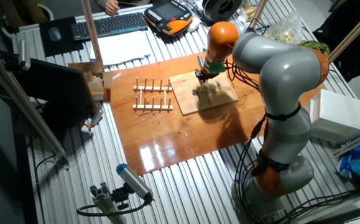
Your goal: Chop the scallions
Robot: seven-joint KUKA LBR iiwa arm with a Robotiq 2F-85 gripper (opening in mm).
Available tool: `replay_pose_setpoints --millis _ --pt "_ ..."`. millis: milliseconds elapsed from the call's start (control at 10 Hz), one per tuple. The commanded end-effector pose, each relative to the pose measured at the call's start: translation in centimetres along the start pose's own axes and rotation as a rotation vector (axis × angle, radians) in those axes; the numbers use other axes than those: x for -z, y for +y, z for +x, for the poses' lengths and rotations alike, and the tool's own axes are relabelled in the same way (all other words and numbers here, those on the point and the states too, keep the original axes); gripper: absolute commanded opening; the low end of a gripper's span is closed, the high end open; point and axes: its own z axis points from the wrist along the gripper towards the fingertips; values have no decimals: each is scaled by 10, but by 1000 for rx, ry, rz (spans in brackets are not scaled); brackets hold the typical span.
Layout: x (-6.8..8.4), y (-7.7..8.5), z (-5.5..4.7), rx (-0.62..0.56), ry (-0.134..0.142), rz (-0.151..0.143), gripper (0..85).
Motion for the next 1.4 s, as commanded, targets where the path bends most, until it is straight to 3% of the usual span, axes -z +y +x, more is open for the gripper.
replay_pose_setpoints --millis 0,700,1300 --pt "-1 -1 0 1 -2 0 0" --pt "-16 -6 1 11 -19 -12 0" --pt "-30 1 9 -1 -39 -14 0"
